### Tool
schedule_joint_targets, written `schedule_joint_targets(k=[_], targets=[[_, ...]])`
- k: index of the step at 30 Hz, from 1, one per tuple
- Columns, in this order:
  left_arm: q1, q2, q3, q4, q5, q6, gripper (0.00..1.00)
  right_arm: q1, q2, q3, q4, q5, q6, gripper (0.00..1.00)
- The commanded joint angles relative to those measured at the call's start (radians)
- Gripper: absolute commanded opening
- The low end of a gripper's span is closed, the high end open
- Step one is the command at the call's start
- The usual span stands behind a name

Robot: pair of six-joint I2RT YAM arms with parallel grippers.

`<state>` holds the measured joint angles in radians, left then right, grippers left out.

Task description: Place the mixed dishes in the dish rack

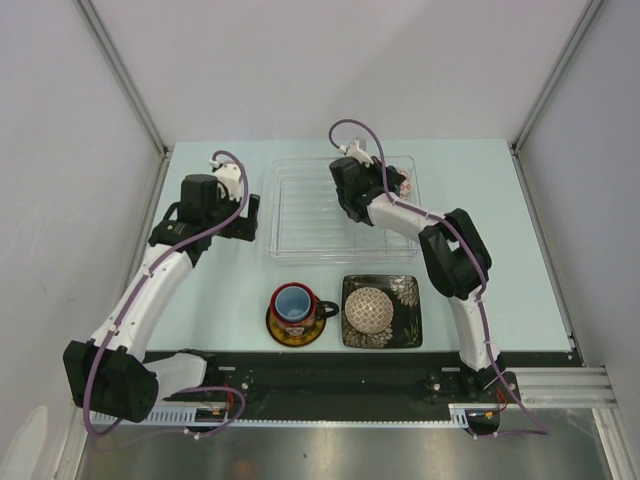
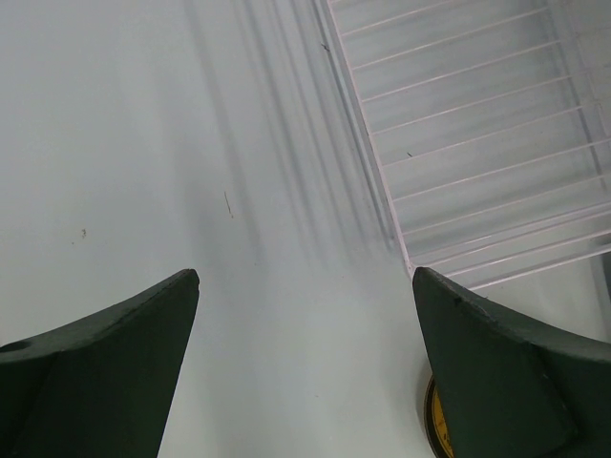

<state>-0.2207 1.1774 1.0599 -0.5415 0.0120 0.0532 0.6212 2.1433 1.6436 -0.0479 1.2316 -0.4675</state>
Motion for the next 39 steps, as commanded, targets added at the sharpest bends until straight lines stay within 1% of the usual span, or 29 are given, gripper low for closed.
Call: schedule_joint_targets(k=[1, 7, 11, 13, 14, 15, 17, 19, 20, 21, 23, 24, 25, 26, 29, 32, 33, 35, 36, 37, 38, 39], targets=[[0.018, -0.01, 0.012, 0.009, 0.022, -0.007, 1.0, -0.008, 0.009, 0.018, -0.029, 0.011, 0.096, 0.0], [0.027, -0.01, 0.005, 0.014, 0.029, -0.007, 1.0, -0.008, 0.044, 0.039, -0.046, -0.014, 0.098, 0.0], [0.03, -0.01, 0.006, 0.012, 0.034, -0.006, 1.0, -0.009, 0.078, 0.071, -0.13, -0.044, 0.16, 0.0], [0.032, -0.01, 0.009, 0.009, 0.032, -0.006, 1.0, -0.009, 0.081, 0.085, -0.165, -0.073, 0.188, 0.16], [0.032, -0.01, 0.011, 0.008, 0.034, -0.001, 1.0, -0.009, 0.081, 0.096, -0.206, -0.089, 0.217, 0.26], [0.032, -0.012, 0.011, 0.005, 0.032, -0.001, 1.0, -0.009, 0.076, 0.101, -0.228, -0.099, 0.234, 0.39], [0.032, -0.012, 0.011, 0.005, 0.034, 0.0, 1.0, -0.012, 0.06, 0.104, -0.286, -0.141, 0.272, 0.47], [0.034, -0.015, 0.009, 0.003, 0.037, -0.001, 1.0, -0.014, 0.023, 0.094, -0.303, -0.165, 0.308, 0.58], [0.035, -0.015, 0.011, 0.003, 0.037, -0.001, 1.0, -0.014, 0.012, 0.09, -0.323, -0.17, 0.317, 0.65], [0.034, -0.013, 0.011, 0.003, 0.04, -0.003, 1.0, -0.014, -0.017, 0.087, -0.334, -0.173, 0.335, 0.76], [0.034, -0.018, 0.008, 0.005, 0.046, -0.004, 0.99, -0.009, -0.048, 0.078, -0.351, -0.176, 0.336, 0.84], [0.034, -0.015, 0.011, 0.005, 0.048, -0.004, 0.99, 0.0, -0.095, 0.058, -0.349, -0.173, 0.326, 0.89], [0.034, -0.013, 0.017, 0.002, 0.054, -0.007, 0.99, 0.003, -0.117, 0.05, -0.345, -0.169, 0.328, 0.93], [0.034, -0.015, 0.018, -0.001, 0.054, -0.009, 0.99, 0.005, -0.147, 0.042, -0.351, -0.167, 0.332, 1.0], [0.034, -0.018, 0.015, 0.0, 0.057, -0.009, 0.99, 0.023, -0.268, 0.035, -0.424, -0.191, 0.389, 1.0], [0.034, -0.016, 0.011, 0.0, 0.051, -0.009, 0.99, 0.089, -0.405, -0.022, -0.445, -0.161, 0.394, 1.0], [0.034, -0.015, 0.009, 0.002, 0.051, -0.009, 0.99, 0.15, -0.44, -0.04, -0.464, -0.137, 0.409, 1.0], [0.034, -0.013, 0.006, 0.003, 0.048, -0.009, 0.99, 0.219, -0.52, -0.064, -0.623, -0.148, 0.592, 1.0], [0.034, -0.013, 0.003, 0.003, 0.048, -0.007, 0.99, 0.251, -0.548, -0.071, -0.701, -0.263, 0.686, 1.0], [0.035, -0.012, 0.0, 0.008, 0.049, -0.006, 0.99, 0.28, -0.58, -0.129, -0.807, -0.365, 0.748, 1.0], [0.034, -0.012, -0.001, 0.009, 0.049, -0.006, 0.99, 0.288, -0.674, -0.178, -0.825, -0.467, 0.864, 0.99], [0.034, -0.004, 0.0, 0.009, 0.049, -0.006, 0.99, 0.291, -0.722, -0.229, -0.831, -0.627, 0.913, 0.97]])
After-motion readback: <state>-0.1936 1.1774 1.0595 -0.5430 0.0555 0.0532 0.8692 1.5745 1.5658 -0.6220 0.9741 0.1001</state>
